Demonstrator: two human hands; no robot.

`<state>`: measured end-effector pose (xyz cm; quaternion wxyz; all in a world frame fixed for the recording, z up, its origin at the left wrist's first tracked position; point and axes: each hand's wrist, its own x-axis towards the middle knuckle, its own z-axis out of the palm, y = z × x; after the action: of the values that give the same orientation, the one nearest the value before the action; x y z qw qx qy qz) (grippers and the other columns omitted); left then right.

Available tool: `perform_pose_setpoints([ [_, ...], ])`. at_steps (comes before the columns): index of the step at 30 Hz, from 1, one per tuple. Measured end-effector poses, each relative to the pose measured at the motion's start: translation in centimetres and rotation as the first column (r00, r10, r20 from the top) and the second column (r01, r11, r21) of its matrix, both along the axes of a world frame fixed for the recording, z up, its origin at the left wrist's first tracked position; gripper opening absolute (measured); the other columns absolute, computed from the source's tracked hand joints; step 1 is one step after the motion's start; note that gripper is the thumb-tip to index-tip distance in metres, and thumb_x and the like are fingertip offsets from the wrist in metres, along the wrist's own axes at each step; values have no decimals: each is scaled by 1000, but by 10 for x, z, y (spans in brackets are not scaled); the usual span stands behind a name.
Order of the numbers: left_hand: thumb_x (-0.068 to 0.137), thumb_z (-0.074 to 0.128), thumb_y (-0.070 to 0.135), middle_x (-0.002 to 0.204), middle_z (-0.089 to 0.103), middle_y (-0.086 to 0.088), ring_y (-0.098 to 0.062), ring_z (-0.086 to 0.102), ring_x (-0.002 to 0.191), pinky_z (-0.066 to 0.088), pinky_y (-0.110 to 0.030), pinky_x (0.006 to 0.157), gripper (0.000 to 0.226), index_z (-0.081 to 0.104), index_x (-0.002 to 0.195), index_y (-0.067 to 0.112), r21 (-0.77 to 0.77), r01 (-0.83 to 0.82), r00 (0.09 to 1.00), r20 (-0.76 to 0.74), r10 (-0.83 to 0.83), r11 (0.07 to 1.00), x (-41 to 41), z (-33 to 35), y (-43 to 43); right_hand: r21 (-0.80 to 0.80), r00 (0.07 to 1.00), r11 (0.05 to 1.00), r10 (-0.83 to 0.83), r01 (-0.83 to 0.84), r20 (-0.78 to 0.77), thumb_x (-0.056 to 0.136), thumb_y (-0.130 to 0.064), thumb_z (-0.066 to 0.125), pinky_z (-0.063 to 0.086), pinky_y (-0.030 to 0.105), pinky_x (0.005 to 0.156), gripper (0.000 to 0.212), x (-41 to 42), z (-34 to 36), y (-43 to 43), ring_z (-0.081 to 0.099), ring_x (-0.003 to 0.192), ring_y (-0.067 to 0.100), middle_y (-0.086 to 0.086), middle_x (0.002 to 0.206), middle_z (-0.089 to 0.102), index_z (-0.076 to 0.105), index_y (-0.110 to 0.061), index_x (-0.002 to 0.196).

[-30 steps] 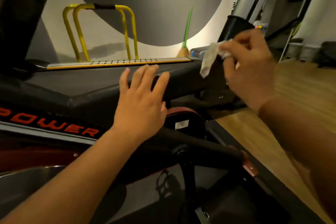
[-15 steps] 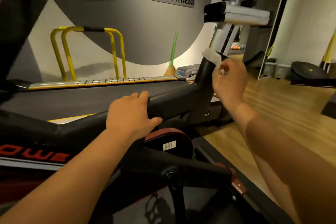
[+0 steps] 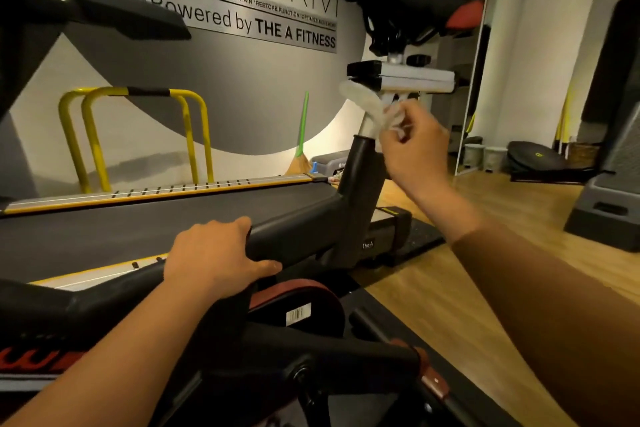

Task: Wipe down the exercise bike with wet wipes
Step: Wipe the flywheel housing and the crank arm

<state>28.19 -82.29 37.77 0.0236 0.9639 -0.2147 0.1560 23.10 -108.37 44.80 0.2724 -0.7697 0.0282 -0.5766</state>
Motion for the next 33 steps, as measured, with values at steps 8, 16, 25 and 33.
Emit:
perform_pose_setpoints([
  [8,74,53,81,113,64,7,-18,61,102,48,-32,80,69,45,126,36,-8,3,999,-44,-3,1000,-16,8,-2,-118,966,968,-200,221,165,94,-19,49,29,6,68,24,-23,183,-10,42,88,9,13,106,57,65,-4,83],
  [16,79,57,73,119,63,7,-17,60,107,49,-32,87,67,43,131,34,-69,31,995,-92,-38,997,-22,15,-1,-409,947,895,-270,179,-176,97,-22,47,46,31,84,24,24,149,1,54,86,20,5,101,52,65,-8,89],
  [25,75,56,77,104,65,12,-15,64,98,49,-32,75,55,48,113,38,-58,-27,992,-126,19,998,-12,16,-5,194,952,947,-212,256,-219,82,-4,54,28,21,61,19,35,51,-30,44,73,16,6,80,57,55,-16,68],
  [33,83,73,42,114,68,-6,-27,63,102,50,-37,85,45,61,123,25,-318,-326,865,-481,144,890,-25,39,-19,757,795,654,452,13,-405,84,-8,56,41,25,55,19,-23,18,-22,50,56,13,1,57,56,64,-12,67],
])
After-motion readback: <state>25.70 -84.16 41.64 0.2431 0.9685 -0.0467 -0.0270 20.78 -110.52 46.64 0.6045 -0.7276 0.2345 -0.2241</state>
